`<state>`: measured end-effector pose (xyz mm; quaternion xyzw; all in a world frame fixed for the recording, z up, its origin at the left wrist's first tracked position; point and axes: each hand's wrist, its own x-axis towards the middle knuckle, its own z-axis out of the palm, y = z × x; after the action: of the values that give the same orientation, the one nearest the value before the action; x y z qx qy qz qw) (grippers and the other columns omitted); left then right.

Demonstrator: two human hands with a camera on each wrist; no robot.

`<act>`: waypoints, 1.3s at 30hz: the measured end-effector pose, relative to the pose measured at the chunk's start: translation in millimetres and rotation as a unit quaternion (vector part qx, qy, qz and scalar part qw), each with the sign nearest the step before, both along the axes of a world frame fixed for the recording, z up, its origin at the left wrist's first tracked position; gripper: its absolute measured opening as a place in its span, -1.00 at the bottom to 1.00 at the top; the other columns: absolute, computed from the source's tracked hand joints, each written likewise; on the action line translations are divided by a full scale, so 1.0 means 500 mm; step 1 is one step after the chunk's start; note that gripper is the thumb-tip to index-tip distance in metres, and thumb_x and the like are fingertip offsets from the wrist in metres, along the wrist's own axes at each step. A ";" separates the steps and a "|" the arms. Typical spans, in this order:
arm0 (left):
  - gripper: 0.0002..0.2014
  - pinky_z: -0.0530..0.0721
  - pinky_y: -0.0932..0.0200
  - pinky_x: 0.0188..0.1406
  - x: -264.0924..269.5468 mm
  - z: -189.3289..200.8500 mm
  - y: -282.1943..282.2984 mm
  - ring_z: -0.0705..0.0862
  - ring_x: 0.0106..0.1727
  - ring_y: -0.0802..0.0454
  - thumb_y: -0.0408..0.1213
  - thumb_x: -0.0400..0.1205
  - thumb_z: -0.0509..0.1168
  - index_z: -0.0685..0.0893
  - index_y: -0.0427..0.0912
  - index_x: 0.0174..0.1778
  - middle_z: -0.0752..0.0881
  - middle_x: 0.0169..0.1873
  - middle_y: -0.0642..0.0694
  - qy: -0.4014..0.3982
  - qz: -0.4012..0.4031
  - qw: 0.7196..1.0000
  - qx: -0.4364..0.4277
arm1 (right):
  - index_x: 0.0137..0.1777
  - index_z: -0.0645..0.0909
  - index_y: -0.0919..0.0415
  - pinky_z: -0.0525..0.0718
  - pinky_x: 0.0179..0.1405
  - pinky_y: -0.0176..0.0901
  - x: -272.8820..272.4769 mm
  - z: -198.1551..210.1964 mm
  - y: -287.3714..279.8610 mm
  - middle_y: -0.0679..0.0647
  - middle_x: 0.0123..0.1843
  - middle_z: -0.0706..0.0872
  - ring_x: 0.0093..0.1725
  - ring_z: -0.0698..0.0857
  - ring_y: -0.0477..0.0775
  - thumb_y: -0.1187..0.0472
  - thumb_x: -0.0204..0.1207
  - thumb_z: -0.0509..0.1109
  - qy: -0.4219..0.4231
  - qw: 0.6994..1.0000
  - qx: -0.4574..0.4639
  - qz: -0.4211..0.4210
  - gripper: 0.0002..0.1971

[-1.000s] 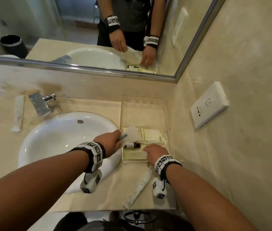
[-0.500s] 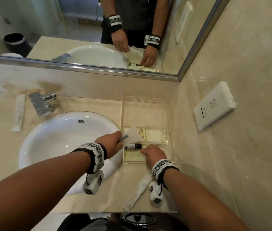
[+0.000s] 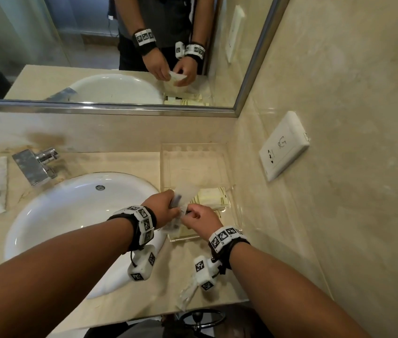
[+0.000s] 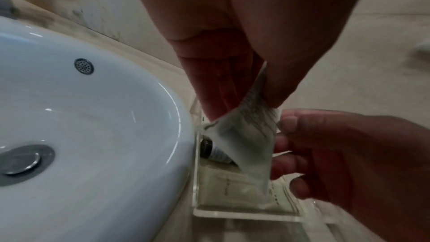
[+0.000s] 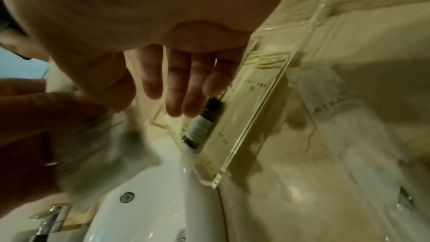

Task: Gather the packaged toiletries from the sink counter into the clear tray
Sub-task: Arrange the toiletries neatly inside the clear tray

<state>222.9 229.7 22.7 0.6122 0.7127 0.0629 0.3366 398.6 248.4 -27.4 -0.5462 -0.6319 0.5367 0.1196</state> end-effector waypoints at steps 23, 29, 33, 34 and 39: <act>-0.38 0.50 -0.12 0.44 0.150 -0.021 0.074 0.37 0.53 -0.21 0.00 0.66 0.23 0.27 -0.04 0.64 0.28 0.60 -0.12 0.107 -0.238 0.965 0.004 | 0.14 0.65 0.10 0.66 0.08 0.02 0.140 0.043 -0.021 0.14 0.10 0.72 0.04 0.71 0.23 0.02 0.65 0.15 -0.285 0.939 0.078 -0.178 -0.71; -0.38 0.40 -0.12 0.54 0.172 -0.029 0.119 0.23 0.61 -0.23 -0.05 0.65 0.24 0.28 -0.07 0.63 0.16 0.67 -0.14 0.134 -0.309 0.941 0.030 | 0.38 0.55 0.22 0.61 0.15 0.01 0.123 0.036 -0.006 0.19 0.32 0.62 0.21 0.70 0.25 0.05 0.72 0.09 -0.322 0.925 0.065 -0.190 -0.62; -0.36 0.42 -0.10 0.50 0.184 -0.043 0.144 0.27 0.59 -0.24 -0.07 0.64 0.25 0.26 -0.10 0.64 0.18 0.66 -0.15 0.124 -0.326 0.937 0.030 | 0.41 0.54 0.16 0.65 0.18 0.02 0.125 0.030 -0.007 0.14 0.34 0.61 0.20 0.71 0.23 0.01 0.70 0.18 -0.317 0.926 0.053 -0.200 -0.62; -0.36 0.43 -0.10 0.50 0.187 -0.048 0.149 0.30 0.57 -0.24 -0.08 0.64 0.24 0.25 -0.11 0.64 0.20 0.65 -0.14 0.115 -0.326 0.938 0.031 | 0.42 0.53 0.13 0.66 0.18 0.02 0.125 0.029 -0.008 0.12 0.35 0.59 0.19 0.71 0.22 0.01 0.70 0.19 -0.319 0.925 0.056 -0.200 -0.63; -0.38 0.45 -0.10 0.47 0.204 -0.070 0.173 0.33 0.54 -0.22 -0.10 0.63 0.25 0.29 -0.15 0.61 0.28 0.60 -0.13 0.091 -0.327 0.940 0.043 | 0.57 0.38 0.05 0.66 0.07 0.00 0.121 0.018 -0.011 0.09 0.46 0.43 0.14 0.74 0.22 0.07 0.73 0.19 -0.339 0.922 0.076 -0.169 -0.58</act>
<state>324.6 316.1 -12.5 0.8283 0.4976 -0.0757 0.2461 459.1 243.0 -18.2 -0.7833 -0.5720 0.2419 0.0285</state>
